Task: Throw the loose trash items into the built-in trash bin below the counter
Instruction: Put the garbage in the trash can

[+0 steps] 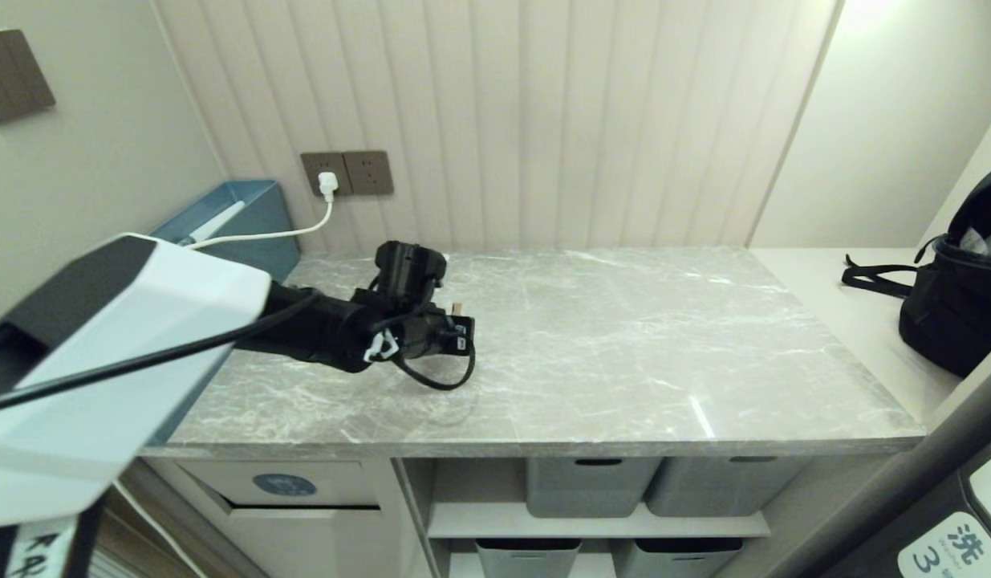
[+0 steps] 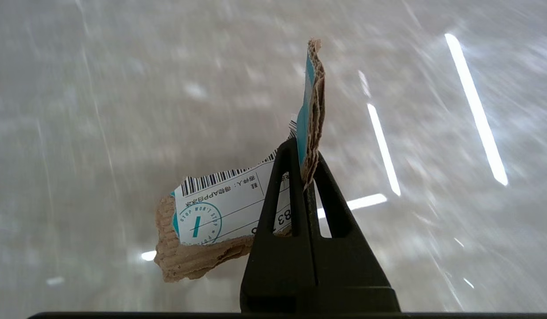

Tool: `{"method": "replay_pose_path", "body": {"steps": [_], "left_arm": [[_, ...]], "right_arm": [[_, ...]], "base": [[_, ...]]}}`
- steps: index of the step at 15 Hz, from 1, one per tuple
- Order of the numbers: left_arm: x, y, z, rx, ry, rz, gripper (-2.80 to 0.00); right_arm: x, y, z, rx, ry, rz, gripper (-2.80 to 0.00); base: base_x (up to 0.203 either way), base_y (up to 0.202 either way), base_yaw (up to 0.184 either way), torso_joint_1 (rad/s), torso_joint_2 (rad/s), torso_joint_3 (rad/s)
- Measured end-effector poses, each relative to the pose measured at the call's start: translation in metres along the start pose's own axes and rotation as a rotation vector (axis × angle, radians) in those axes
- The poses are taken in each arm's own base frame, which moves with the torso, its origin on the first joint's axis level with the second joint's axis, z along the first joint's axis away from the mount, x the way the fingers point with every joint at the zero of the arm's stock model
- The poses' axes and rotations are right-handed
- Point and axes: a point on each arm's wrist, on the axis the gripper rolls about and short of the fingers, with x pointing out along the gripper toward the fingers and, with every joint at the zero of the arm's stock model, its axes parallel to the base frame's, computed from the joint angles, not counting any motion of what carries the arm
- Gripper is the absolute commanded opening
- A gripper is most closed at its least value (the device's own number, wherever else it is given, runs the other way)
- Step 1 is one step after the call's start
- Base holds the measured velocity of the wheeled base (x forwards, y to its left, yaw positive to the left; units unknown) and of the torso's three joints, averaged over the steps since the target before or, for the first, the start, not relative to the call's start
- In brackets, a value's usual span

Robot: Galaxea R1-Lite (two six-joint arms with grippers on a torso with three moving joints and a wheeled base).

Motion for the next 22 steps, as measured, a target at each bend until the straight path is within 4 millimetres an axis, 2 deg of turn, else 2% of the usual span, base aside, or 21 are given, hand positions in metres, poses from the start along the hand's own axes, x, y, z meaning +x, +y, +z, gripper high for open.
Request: {"method": "replay_pose_path", "body": {"steps": [3, 6, 9, 11, 13, 15, 18, 20, 22], "left_arm": [[-0.076, 0.007, 0.001, -0.096, 0.127, -0.088, -2.80], [-0.166, 0.032, 0.000, -0.206, 0.265, -0.132, -2.80], [-0.245, 0.055, -0.017, -0.293, 0.333, -0.168, -2.80], [-0.285, 0.069, -0.033, -0.312, 0.284, -0.149, -2.80], [-0.310, 0.086, -0.053, -0.331, 0.168, -0.064, -2.80], [-0.323, 0.095, -0.081, -0.339, 0.044, 0.041, -2.80], [-0.330, 0.097, -0.122, -0.299, -0.157, 0.189, -2.80], [-0.338, 0.094, -0.133, -0.251, -0.305, 0.264, -2.80], [-0.344, 0.090, -0.145, -0.213, -0.349, 0.286, -2.80]], "right_arm": [[0.000, 0.000, 0.000, 0.000, 0.000, 0.000, -2.80], [0.000, 0.000, 0.000, 0.000, 0.000, 0.000, -2.80], [0.000, 0.000, 0.000, 0.000, 0.000, 0.000, -2.80], [0.000, 0.000, 0.000, 0.000, 0.000, 0.000, -2.80], [0.000, 0.000, 0.000, 0.000, 0.000, 0.000, -2.80], [0.000, 0.000, 0.000, 0.000, 0.000, 0.000, -2.80], [0.000, 0.000, 0.000, 0.000, 0.000, 0.000, -2.80], [0.000, 0.000, 0.000, 0.000, 0.000, 0.000, -2.80], [0.000, 0.000, 0.000, 0.000, 0.000, 0.000, -2.80]], "base": [[0.000, 0.000, 0.000, 0.000, 0.00, 0.000], [0.000, 0.000, 0.000, 0.000, 0.00, 0.000], [0.000, 0.000, 0.000, 0.000, 0.00, 0.000], [0.000, 0.000, 0.000, 0.000, 0.00, 0.000], [0.000, 0.000, 0.000, 0.000, 0.00, 0.000], [0.000, 0.000, 0.000, 0.000, 0.00, 0.000], [0.000, 0.000, 0.000, 0.000, 0.00, 0.000], [0.000, 0.000, 0.000, 0.000, 0.00, 0.000], [0.000, 0.000, 0.000, 0.000, 0.00, 0.000]]}}
